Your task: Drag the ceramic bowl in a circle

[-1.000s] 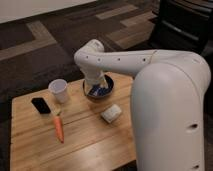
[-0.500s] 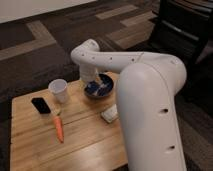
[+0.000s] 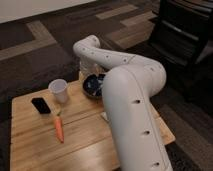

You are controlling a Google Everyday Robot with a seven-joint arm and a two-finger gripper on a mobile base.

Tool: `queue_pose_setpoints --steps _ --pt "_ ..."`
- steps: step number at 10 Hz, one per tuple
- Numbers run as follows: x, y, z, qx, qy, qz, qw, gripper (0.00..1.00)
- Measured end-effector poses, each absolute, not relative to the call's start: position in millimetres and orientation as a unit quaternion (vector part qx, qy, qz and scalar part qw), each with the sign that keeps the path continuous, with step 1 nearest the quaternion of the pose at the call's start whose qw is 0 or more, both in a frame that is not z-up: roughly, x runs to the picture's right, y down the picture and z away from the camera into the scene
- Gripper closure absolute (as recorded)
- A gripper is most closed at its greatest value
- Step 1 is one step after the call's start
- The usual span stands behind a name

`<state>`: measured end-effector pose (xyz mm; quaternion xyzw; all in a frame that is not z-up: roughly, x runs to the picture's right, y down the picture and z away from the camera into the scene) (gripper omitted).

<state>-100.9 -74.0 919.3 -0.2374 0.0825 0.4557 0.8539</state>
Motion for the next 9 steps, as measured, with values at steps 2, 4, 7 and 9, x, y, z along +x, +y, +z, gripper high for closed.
queue_pose_setpoints --steps 2,4,7,9 --pt "-82.7 -87.6 944.3 -0.225 0.080 0.453 0.859 0.35" --pt "-36.9 -88.2 958.2 -0.208 0.106 0.474 0.849 0.35" --pt "29.8 -86.5 930.9 -0.176 0.156 0.519 0.822 0.35" --pt "42.9 -65.4 896.5 -0.170 0.181 0.549 0.798 0.35"
